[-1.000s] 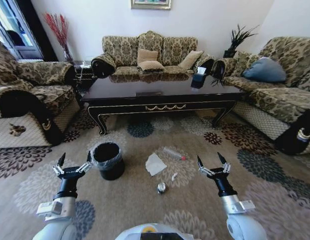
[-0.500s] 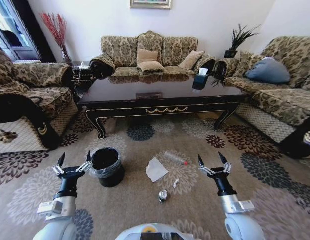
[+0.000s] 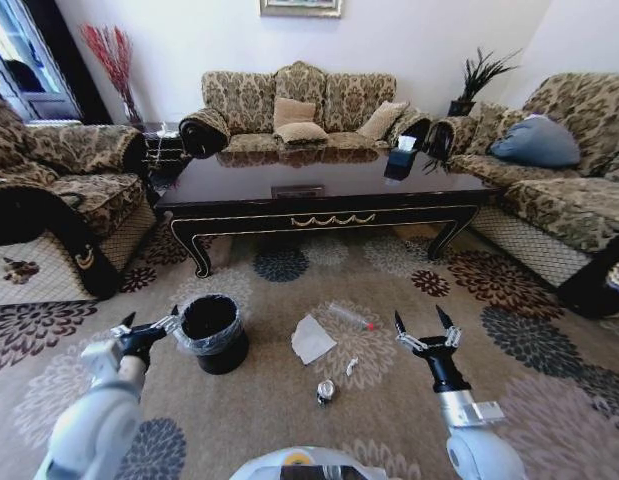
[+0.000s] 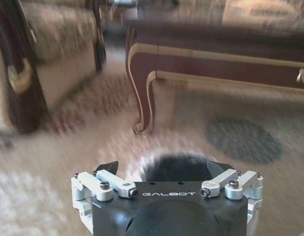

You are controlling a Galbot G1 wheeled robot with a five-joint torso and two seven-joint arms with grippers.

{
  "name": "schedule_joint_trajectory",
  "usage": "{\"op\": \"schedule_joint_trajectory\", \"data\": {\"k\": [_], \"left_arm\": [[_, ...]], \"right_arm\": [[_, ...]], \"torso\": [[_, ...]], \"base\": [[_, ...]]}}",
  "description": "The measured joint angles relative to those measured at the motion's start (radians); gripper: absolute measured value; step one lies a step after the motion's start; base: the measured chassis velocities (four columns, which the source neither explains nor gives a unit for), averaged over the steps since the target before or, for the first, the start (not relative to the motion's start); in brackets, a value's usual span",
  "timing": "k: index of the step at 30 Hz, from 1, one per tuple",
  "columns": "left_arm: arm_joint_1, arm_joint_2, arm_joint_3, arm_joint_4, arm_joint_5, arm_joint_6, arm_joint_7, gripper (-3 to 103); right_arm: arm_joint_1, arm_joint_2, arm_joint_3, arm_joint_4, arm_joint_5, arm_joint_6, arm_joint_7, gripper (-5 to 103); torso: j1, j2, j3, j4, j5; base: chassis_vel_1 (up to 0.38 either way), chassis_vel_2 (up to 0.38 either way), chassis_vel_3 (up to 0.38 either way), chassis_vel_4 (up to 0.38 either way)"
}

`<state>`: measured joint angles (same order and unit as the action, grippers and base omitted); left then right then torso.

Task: Move to the front of the table and pick up the trash from the floor, then place it into the trash bin.

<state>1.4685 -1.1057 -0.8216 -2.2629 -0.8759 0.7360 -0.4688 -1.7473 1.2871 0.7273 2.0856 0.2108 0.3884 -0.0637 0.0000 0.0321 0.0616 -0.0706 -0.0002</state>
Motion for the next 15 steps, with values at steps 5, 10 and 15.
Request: {"op": "schedule_joint_trajectory", "data": {"k": [5, 10, 15], "left_arm": [[-0.106, 0.034, 0.026, 0.15, -0.155, 0.017, -0.02, 100], [-0.149, 0.031, 0.046, 0.26, -0.157, 0.013, -0.01, 100], [-0.191, 0.009, 0.076, 0.337, -0.171, 0.009, -0.01, 100]], "right_arm": [[0.0, -0.002, -0.002, -0.014, -0.003, 0.001, 0.002, 100], [0.009, -0.011, -0.016, -0.043, -0.003, 0.001, 0.003, 100], [0.01, -0.01, -0.017, -0.056, -0.005, 0.002, 0.003, 100]], "torso": [[0.0, 0.0, 0.0, 0.0001, 0.0], [0.0, 0.0, 0.0, 0.0009, 0.0001], [0.0, 0.0, 0.0, 0.0006, 0.0001]], "base": [[0.0, 0.0, 0.0, 0.0], [0.0, 0.0, 0.0, 0.0], [0.0, 0.0, 0.0, 0.0]]}}
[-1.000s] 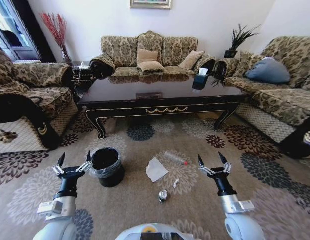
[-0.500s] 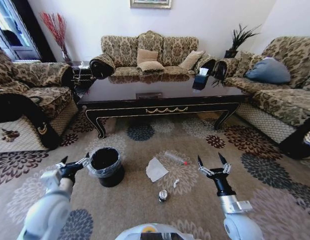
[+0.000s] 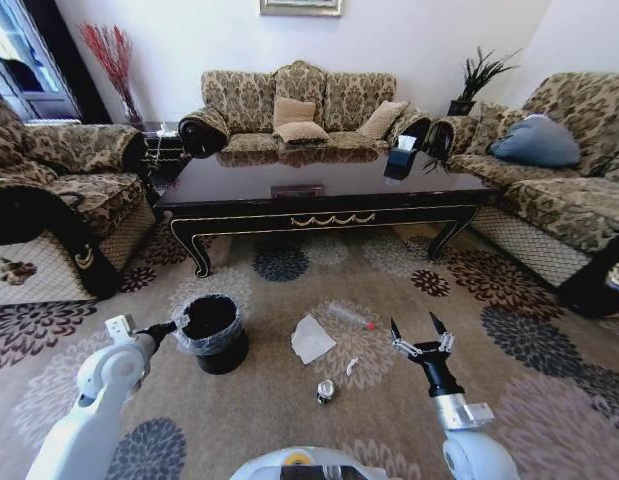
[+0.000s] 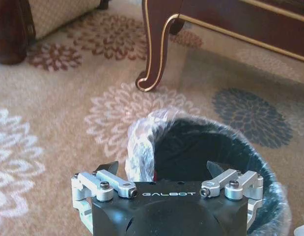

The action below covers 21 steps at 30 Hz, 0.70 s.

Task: Move to the front of the table and pick up the trash from the floor, then place it into the trash bin.

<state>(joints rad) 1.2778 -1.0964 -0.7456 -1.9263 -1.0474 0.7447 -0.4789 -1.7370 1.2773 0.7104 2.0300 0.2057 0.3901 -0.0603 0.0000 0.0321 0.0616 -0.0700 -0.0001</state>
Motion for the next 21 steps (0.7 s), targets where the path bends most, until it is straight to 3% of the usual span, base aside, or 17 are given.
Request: {"op": "schedule_joint_trajectory", "data": {"k": [6, 21], "left_arm": [[-0.056, -0.016, 0.039, 0.082, -0.081, -0.004, -0.005, 100], [-0.109, -0.04, 0.1, 0.182, -0.069, -0.008, -0.019, 103]], "right_arm": [[-0.004, 0.004, 0.0, -0.011, -0.008, 0.004, 0.0, 100], [-0.002, 0.009, 0.002, -0.039, -0.011, 0.022, 0.001, 100]], "torso": [[0.0, 0.0, 0.0, -0.0002, 0.0001], [0.0, 0.0, 0.0, -0.0001, 0.0]], "base": [[0.0, 0.0, 0.0, 0.0], [0.0, 0.0, 0.0, 0.0]]}}
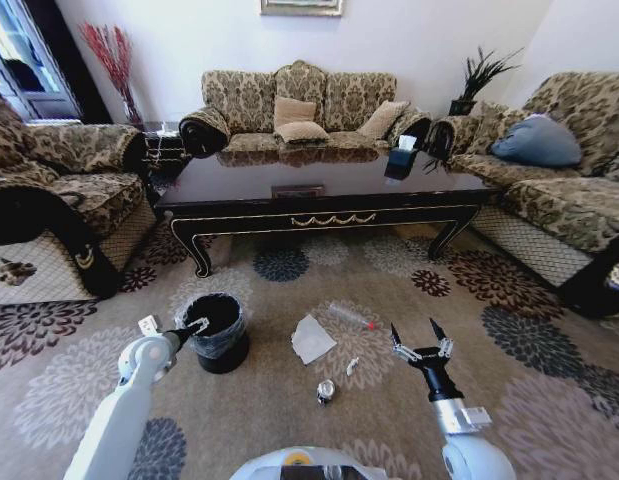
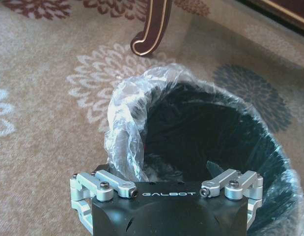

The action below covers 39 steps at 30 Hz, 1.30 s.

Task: Move to the front of the table and pick up the trash from the floor, then place it into the trash bin.

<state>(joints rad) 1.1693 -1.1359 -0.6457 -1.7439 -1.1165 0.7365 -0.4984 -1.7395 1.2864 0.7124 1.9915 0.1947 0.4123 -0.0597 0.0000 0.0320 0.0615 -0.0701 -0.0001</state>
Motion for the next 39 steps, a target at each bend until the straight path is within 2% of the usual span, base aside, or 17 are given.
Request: {"op": "schedule_joint_trajectory", "data": {"k": [5, 8, 15, 20, 26, 30, 39], "left_arm": [[-0.001, 0.0, -0.003, 0.008, 0.004, 0.0, -0.005, 98], [0.013, 0.004, -0.024, -0.035, 0.003, 0.0, -0.004, 94], [0.042, 0.018, -0.044, -0.075, 0.001, 0.0, -0.01, 99], [0.063, 0.014, -0.049, -0.089, 0.055, -0.001, -0.073, 100], [0.063, 0.004, -0.041, -0.089, 0.108, -0.001, -0.11, 100], [0.061, -0.001, -0.034, -0.08, 0.127, -0.001, -0.11, 100], [0.028, -0.013, -0.017, -0.018, 0.141, -0.001, -0.068, 100]], "right_arm": [[0.005, 0.0, -0.005, -0.009, 0.0, 0.006, 0.0, 100], [0.01, 0.0, -0.007, -0.015, 0.0, 0.009, 0.0, 100], [0.015, 0.002, -0.016, -0.031, -0.001, 0.019, -0.002, 100], [0.018, 0.004, -0.022, -0.035, -0.001, 0.021, -0.002, 100], [0.015, 0.008, -0.029, -0.045, -0.01, 0.034, -0.004, 100], [0.013, 0.008, -0.03, -0.045, -0.013, 0.036, -0.004, 100], [0.005, 0.009, -0.031, -0.04, -0.017, 0.04, -0.005, 100]], "torso": [[0.0, 0.0, 0.0, -0.0003, 0.0], [0.0, 0.0, 0.0, -0.0002, 0.0], [0.0, 0.0, 0.0, 0.0, 0.0002], [0.0, 0.0, 0.0, 0.0001, 0.0], [0.0, 0.0, 0.0, 0.0, 0.0001], [0.0, 0.0, 0.0, 0.0, 0.0001], [0.0, 0.0, 0.0, 0.0, 0.0001]], "base": [[0.0, 0.0, 0.0, 0.0], [0.0, 0.0, 0.0, 0.0], [0.0, 0.0, 0.0, 0.0], [0.0, 0.0, 0.0, 0.0], [0.0, 0.0, 0.0, 0.0], [0.0, 0.0, 0.0, 0.0], [0.0, 0.0, 0.0, 0.0]]}}
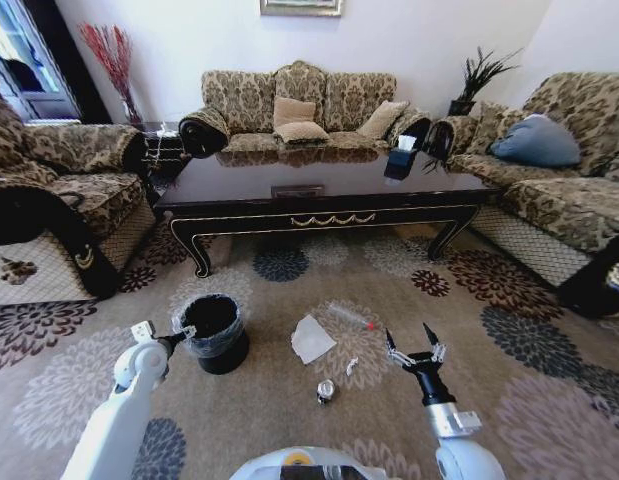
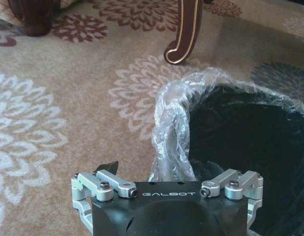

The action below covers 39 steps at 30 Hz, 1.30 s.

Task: Move to the front of the table and pick up the trash from the floor, then place it into the trash bin.

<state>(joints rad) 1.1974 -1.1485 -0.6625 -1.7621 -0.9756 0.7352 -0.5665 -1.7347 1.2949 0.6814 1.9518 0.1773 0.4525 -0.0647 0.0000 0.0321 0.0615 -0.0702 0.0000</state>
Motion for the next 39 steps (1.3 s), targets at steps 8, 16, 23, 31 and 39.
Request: {"op": "schedule_joint_trajectory", "data": {"k": [8, 16, 23, 31, 39], "left_arm": [[-0.016, 0.005, 0.026, 0.039, 0.045, 0.0, 0.027, 97], [-0.025, 0.002, 0.038, 0.062, 0.075, -0.001, 0.044, 64], [-0.021, 0.006, 0.032, 0.067, 0.081, -0.003, 0.045, 43], [0.021, 0.025, -0.003, 0.031, 0.086, 0.002, 0.044, 10], [0.105, 0.067, -0.079, -0.122, 0.063, 0.003, 0.043, 3]], "right_arm": [[-0.001, 0.0, -0.006, 0.0, -0.005, 0.003, -0.001, 100], [0.0, 0.0, -0.008, -0.005, -0.007, 0.005, -0.001, 100], [0.004, 0.001, -0.017, -0.011, -0.01, 0.005, -0.001, 100], [0.016, -0.005, -0.036, -0.018, -0.013, 0.006, -0.018, 100], [0.043, -0.02, -0.095, -0.039, 0.024, -0.033, -0.012, 100]], "torso": [[0.0, 0.0, 0.0, 0.0, 0.0001], [0.0, 0.0, 0.0, -0.0001, 0.0002], [0.0, 0.0, 0.0, 0.0, 0.0001], [0.0, 0.0, 0.0, 0.0001, -0.0006], [0.0, 0.0, 0.0, -0.0006, -0.0001]], "base": [[0.0, 0.0, 0.0, 0.0], [0.0, 0.0, 0.0, 0.0], [0.0, 0.0, 0.0, 0.0], [0.0, 0.0, 0.0, 0.0], [0.0, 0.0, 0.0, 0.0]]}}
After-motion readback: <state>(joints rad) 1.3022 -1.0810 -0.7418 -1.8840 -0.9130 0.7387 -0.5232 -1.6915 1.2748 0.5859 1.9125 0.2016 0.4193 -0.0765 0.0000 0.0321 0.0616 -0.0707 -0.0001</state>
